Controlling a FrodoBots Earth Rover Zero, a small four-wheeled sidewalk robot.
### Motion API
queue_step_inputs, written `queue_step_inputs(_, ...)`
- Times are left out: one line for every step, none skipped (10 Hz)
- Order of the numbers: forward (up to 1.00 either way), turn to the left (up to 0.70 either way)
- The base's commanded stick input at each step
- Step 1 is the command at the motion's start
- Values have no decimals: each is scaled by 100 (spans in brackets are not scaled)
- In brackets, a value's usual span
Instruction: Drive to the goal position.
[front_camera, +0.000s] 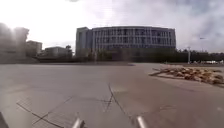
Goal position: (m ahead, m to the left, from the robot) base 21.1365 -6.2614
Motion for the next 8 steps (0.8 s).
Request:
queue_step_inputs(100,0)
queue_step_inputs(100,0)
queue_step_inputs(100,0)
queue_step_inputs(100,0)
queue_step_inputs(100,0)
queue_step_inputs(100,0)
queue_step_inputs(100,0)
queue_step_inputs(100,0)
